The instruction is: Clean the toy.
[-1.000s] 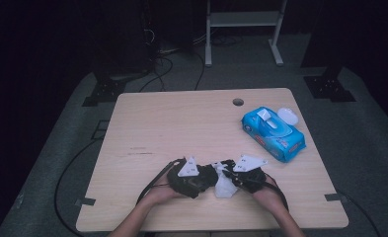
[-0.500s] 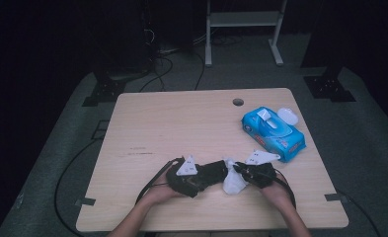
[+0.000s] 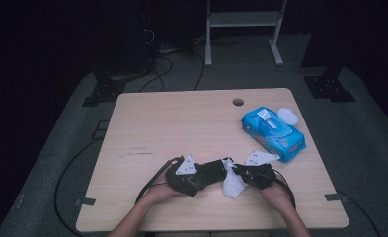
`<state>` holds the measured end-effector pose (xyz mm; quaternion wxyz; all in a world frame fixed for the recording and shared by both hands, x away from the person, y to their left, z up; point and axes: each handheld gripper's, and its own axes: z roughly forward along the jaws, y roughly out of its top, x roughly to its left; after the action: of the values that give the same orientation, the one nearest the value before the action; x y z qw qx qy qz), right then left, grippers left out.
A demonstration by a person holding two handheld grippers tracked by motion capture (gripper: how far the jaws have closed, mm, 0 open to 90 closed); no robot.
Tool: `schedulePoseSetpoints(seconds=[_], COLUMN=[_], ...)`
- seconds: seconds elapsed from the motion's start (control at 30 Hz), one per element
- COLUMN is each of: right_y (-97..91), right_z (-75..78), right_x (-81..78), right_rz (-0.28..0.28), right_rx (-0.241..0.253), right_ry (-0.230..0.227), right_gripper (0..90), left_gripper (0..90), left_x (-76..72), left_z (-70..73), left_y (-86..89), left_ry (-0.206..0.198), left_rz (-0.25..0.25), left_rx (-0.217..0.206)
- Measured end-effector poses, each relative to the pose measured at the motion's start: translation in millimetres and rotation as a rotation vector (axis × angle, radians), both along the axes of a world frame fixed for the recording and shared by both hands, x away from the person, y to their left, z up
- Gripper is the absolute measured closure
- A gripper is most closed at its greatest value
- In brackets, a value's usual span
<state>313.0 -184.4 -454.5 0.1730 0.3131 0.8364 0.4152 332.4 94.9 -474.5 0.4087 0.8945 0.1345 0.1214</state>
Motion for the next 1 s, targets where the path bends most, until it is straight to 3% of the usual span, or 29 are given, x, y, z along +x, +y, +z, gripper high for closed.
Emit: schedulePoseSetpoints(seconds=[0.1,0.2,0.4,0.53,0.63,0.77,0.87,1.0], right_y=[5.2,11.8,17.3,11.5,-0.9,0.4,11.4,10.4], right_z=[-0.2,-0.3,-0.4,-1.4,-1.1,1.2,-0.3,-1.2], right_x=[0.3,0.3,7.8,10.2,11.4,2.4,-3.0,-3.0], right_rz=[0.029,0.036,-0.033,-0.07,-0.103,-0.053,0.004,-0.001], right_rx=[0.031,0.021,0.046,0.031,0.042,0.068,0.036,0.003], right_ry=[0.004,-0.019,-0.059,-0.062,-0.038,-0.037,-0.029,-0.031], right_gripper=[81.8,81.8,81.8,81.8,81.8,81.8,81.7,81.7], left_gripper=[24.1,24.0,24.0,24.0,24.0,24.0,24.0,24.0], left_x=[-0.4,-0.9,-3.5,-1.4,-1.7,-1.6,-2.4,-1.9], left_z=[-0.4,-0.1,-0.9,0.0,-1.4,-2.3,-2.5,-2.7], left_y=[-0.7,-1.3,-4.1,-1.5,-1.3,-1.8,-1.9,-0.9], left_ry=[0.0,-0.003,0.0,0.006,-0.006,-0.005,-0.008,-0.006], left_rz=[-0.003,-0.005,-0.021,-0.02,-0.019,-0.017,-0.015,-0.018], left_rx=[0.0,-0.002,-0.003,-0.01,0.006,0.009,0.012,0.01])
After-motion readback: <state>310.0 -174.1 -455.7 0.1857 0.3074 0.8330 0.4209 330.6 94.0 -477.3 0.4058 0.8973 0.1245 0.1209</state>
